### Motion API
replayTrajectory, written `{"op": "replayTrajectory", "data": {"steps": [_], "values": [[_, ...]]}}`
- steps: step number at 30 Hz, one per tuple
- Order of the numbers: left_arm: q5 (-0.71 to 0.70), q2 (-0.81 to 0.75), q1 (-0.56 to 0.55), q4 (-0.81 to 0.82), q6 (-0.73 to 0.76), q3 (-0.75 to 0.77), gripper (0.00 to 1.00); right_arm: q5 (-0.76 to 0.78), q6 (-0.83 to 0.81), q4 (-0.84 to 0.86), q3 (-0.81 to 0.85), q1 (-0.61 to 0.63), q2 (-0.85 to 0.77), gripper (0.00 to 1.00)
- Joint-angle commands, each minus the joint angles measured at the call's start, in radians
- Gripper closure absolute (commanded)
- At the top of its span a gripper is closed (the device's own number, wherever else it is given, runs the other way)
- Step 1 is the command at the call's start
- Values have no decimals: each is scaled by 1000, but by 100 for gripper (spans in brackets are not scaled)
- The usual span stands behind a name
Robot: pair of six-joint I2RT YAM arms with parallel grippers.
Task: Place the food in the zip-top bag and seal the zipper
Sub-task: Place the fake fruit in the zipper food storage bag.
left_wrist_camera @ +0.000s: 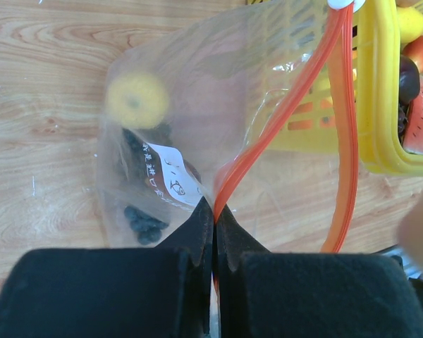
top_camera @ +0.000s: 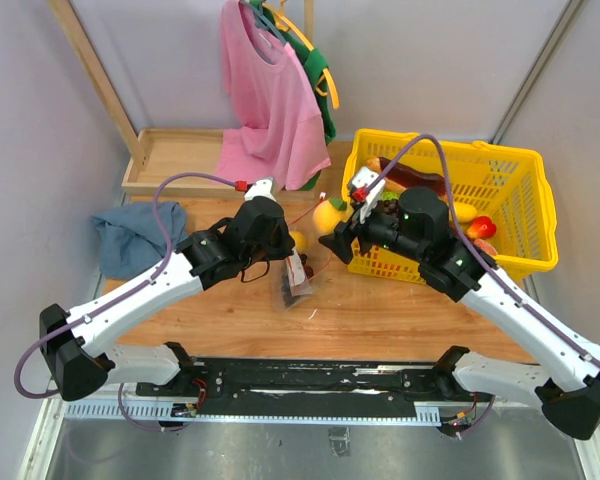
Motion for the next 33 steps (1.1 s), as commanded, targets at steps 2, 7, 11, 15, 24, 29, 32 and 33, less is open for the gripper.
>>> {"op": "replayTrajectory", "data": {"steps": [2, 7, 11, 15, 24, 29, 32, 33], "values": [[4, -33, 6, 19, -6, -4, 100, -125, -69, 123, -53, 41, 36, 37], [8, -40, 6, 21, -7, -4, 100, -103, -99, 128, -83, 42, 95, 29], [15, -48, 6, 19, -5, -8, 100, -49, -104, 122, -86, 42, 134, 20], [24, -50, 6, 28, -5, -11, 100, -56, -88, 118, -61, 41, 162, 9], [4, -52, 6, 16, -11, -16, 100, -28, -77, 52, -9, 42, 144, 2], [-33, -62, 6, 1, -15, -21, 100, 103, -81, -117, 129, 35, 124, 2], [-37, -63, 6, 1, -15, -22, 100, 208, -67, -238, 229, 20, 142, 2], [-36, -62, 6, 0, -16, -23, 100, 245, -62, -282, 259, 11, 151, 1]]}}
